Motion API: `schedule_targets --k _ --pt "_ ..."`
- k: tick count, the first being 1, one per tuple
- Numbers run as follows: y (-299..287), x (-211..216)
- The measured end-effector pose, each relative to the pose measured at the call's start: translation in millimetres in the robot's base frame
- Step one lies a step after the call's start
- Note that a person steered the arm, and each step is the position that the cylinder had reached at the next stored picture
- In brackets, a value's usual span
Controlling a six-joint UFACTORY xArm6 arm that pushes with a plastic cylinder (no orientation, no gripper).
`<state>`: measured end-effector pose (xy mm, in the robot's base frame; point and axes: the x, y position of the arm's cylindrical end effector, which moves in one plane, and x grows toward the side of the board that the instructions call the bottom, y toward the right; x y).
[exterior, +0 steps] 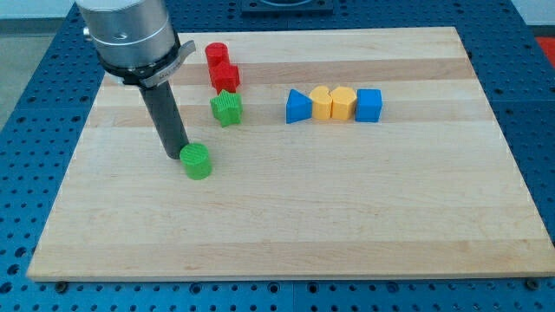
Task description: Move the green circle below the green star
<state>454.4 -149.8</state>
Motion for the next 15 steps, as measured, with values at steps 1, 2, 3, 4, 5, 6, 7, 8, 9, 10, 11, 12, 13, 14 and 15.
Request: schedule_targets --k 1,2,3,4,5,6,7,8,9,10,11,12,13,14,15 --pt "5 0" --pt "-18 9" --pt "-41 9" --pt "-23 29" --pt "21 34" --pt "33 34" --pt "39 21" --pt "35 23" --pt "32 70" --pt "66 89" --pt "73 65" --pt "73 57" --pt "66 29" --pt "61 9" --pt "58 -2"
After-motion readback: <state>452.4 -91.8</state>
